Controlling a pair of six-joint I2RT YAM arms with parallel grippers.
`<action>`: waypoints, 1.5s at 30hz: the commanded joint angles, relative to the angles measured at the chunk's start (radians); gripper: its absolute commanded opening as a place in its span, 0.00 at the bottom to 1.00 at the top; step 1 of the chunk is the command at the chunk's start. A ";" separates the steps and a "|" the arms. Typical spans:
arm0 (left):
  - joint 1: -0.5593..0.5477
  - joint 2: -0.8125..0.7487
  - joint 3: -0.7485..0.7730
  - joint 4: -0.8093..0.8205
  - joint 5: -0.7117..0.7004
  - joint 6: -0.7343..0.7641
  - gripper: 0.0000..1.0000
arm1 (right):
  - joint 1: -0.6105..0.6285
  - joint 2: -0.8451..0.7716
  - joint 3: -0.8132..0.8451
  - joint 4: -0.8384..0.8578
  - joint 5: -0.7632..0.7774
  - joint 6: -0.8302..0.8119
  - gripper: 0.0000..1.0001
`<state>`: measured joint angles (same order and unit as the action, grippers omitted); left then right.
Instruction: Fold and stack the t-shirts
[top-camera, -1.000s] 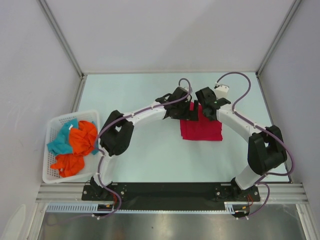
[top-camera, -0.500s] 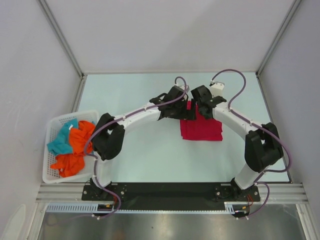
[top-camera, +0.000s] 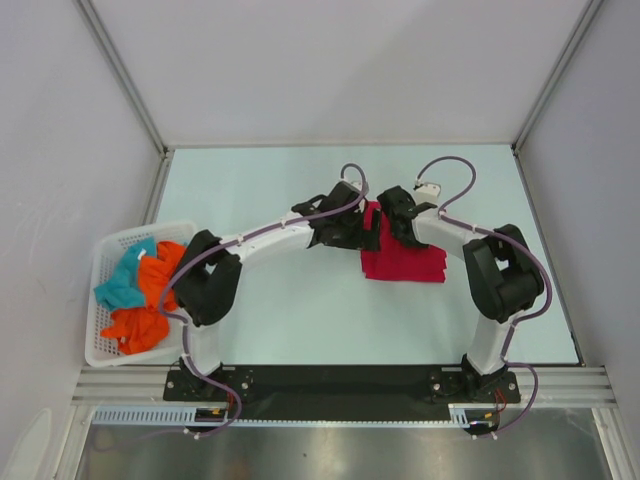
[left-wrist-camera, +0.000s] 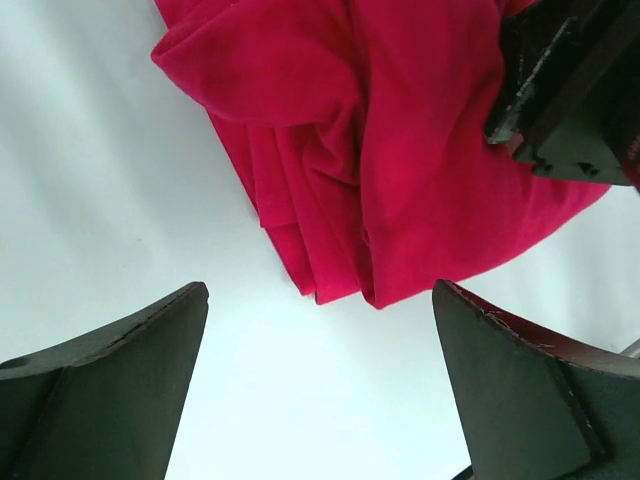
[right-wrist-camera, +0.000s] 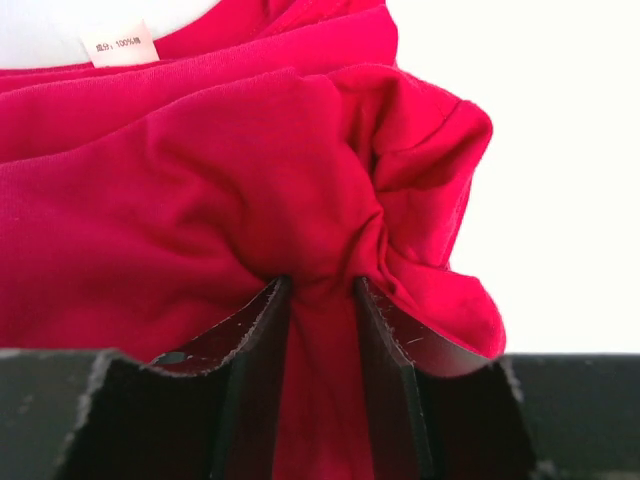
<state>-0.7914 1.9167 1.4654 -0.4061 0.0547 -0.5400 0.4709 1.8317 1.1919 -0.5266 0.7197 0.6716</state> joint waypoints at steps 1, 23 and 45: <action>0.001 -0.088 -0.010 0.046 0.000 0.023 0.99 | 0.011 0.017 0.006 -0.019 0.009 0.033 0.38; 0.009 -0.413 -0.210 0.015 -0.222 -0.041 1.00 | 0.170 -0.235 0.230 -0.312 -0.040 0.019 0.40; 0.018 -0.545 -0.330 -0.043 -0.248 -0.057 1.00 | 0.422 -0.102 0.057 -0.260 -0.151 0.131 0.39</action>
<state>-0.7776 1.3735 1.1210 -0.4927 -0.2043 -0.5842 0.8463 1.6806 1.1900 -0.7959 0.5766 0.7803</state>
